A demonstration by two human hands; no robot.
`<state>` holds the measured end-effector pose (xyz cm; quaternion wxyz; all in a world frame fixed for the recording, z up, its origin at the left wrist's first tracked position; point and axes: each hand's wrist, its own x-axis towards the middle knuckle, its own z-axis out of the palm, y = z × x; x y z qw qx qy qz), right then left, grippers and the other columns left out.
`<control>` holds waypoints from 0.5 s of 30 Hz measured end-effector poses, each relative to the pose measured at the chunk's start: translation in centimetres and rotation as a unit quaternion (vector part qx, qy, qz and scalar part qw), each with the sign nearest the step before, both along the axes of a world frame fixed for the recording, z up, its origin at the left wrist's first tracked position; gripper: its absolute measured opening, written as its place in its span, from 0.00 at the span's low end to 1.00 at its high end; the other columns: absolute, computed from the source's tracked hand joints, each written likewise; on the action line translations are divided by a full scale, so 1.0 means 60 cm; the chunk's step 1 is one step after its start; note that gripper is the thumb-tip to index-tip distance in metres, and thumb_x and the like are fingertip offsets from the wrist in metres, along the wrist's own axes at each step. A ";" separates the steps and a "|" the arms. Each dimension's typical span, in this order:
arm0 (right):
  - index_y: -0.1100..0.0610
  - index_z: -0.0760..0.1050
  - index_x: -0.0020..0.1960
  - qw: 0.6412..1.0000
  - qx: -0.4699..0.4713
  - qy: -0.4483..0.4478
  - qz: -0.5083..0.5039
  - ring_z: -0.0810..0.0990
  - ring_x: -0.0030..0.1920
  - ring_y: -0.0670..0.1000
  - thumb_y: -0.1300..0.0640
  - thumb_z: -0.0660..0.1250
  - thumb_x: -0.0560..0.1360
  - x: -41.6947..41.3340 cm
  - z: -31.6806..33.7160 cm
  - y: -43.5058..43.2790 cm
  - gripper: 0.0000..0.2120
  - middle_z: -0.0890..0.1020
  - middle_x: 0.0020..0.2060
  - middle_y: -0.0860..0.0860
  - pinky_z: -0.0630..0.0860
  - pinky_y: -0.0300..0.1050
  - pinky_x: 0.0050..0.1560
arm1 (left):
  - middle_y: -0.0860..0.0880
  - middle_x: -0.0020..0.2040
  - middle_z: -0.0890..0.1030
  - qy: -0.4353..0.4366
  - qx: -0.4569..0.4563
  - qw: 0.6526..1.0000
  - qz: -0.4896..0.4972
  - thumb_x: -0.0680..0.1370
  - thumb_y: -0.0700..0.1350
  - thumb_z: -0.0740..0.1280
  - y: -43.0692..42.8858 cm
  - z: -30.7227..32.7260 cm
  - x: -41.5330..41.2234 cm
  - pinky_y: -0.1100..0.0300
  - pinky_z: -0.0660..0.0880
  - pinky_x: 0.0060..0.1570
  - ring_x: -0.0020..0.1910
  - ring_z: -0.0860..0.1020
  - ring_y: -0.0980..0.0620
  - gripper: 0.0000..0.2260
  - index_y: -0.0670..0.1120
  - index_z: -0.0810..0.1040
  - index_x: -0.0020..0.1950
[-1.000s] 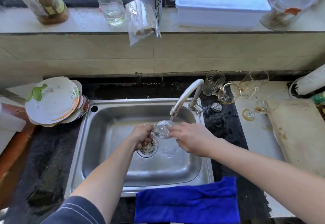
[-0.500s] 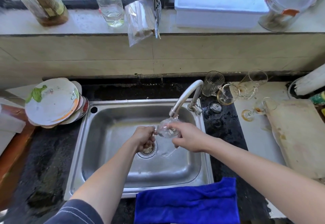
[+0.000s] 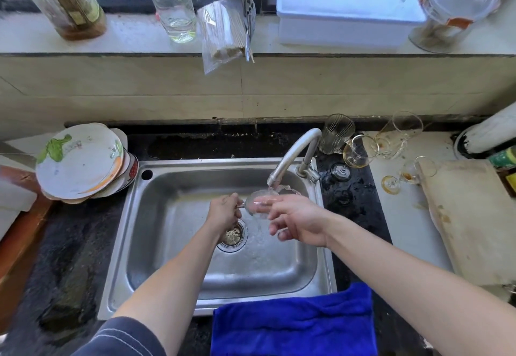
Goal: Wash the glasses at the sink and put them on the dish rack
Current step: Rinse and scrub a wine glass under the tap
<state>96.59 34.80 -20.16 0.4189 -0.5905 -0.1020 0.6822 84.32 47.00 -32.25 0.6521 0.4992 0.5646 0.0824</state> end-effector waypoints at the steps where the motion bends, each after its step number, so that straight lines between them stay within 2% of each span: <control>1: 0.58 0.75 0.58 1.000 0.004 0.003 -0.017 0.76 0.30 0.47 0.71 0.56 0.75 0.002 -0.001 0.002 0.18 0.78 0.57 0.56 0.69 0.36 0.26 | 0.45 0.27 0.72 0.005 0.001 1.000 0.004 0.81 0.45 0.58 0.000 -0.003 -0.001 0.67 0.56 0.22 0.19 0.63 0.54 0.12 0.41 0.76 0.42; 3: 0.61 0.74 0.58 0.998 0.015 0.014 -0.062 0.80 0.34 0.49 0.72 0.56 0.75 -0.001 -0.001 0.007 0.16 0.79 0.51 0.55 0.71 0.37 0.28 | 0.46 0.25 0.72 0.007 -0.006 1.000 0.017 0.82 0.44 0.58 -0.006 -0.003 0.002 0.67 0.58 0.22 0.19 0.63 0.53 0.13 0.41 0.76 0.43; 5: 0.59 0.70 0.65 0.999 0.024 0.001 -0.022 0.84 0.41 0.52 0.72 0.56 0.76 -0.012 -0.004 0.004 0.21 0.78 0.55 0.51 0.73 0.39 0.31 | 0.45 0.25 0.73 0.000 -0.022 0.999 0.035 0.82 0.45 0.58 -0.009 -0.002 0.002 0.66 0.60 0.22 0.19 0.65 0.52 0.13 0.40 0.76 0.42; 8: 0.55 0.68 0.71 0.987 0.032 -0.089 0.126 0.85 0.47 0.52 0.71 0.56 0.76 -0.007 -0.016 -0.013 0.25 0.73 0.66 0.47 0.74 0.39 0.34 | 0.44 0.28 0.71 0.003 -0.043 0.998 0.047 0.82 0.46 0.58 -0.006 0.000 -0.010 0.69 0.57 0.19 0.17 0.63 0.55 0.13 0.42 0.74 0.41; 11: 0.53 0.68 0.71 0.964 0.039 -0.225 0.133 0.84 0.49 0.49 0.66 0.60 0.78 0.000 -0.027 -0.009 0.23 0.70 0.69 0.47 0.74 0.39 0.35 | 0.44 0.29 0.70 0.018 -0.084 0.995 0.044 0.81 0.44 0.57 -0.008 0.001 -0.009 0.71 0.57 0.20 0.17 0.60 0.54 0.10 0.41 0.73 0.43; 13: 0.50 0.74 0.63 0.940 0.059 -0.281 0.182 0.84 0.48 0.48 0.59 0.63 0.79 -0.007 -0.035 -0.009 0.14 0.76 0.61 0.49 0.74 0.39 0.36 | 0.44 0.29 0.68 0.010 -0.116 0.993 0.036 0.81 0.44 0.57 -0.013 0.005 -0.007 0.72 0.55 0.20 0.17 0.59 0.55 0.09 0.42 0.72 0.43; 14: 0.51 0.78 0.54 0.929 0.059 -0.300 0.209 0.84 0.47 0.50 0.54 0.63 0.79 -0.009 -0.043 -0.014 0.06 0.80 0.54 0.51 0.74 0.40 0.36 | 0.44 0.29 0.67 0.007 -0.130 0.991 0.033 0.81 0.45 0.57 -0.013 0.007 -0.009 0.72 0.55 0.20 0.17 0.59 0.56 0.09 0.43 0.71 0.44; 15: 0.53 0.79 0.46 0.919 0.056 -0.325 0.216 0.84 0.45 0.53 0.51 0.64 0.79 -0.005 -0.052 -0.020 0.08 0.82 0.47 0.53 0.73 0.42 0.37 | 0.45 0.30 0.66 0.006 -0.141 0.990 0.030 0.81 0.45 0.57 -0.012 0.010 -0.012 0.72 0.54 0.20 0.17 0.58 0.56 0.08 0.43 0.70 0.45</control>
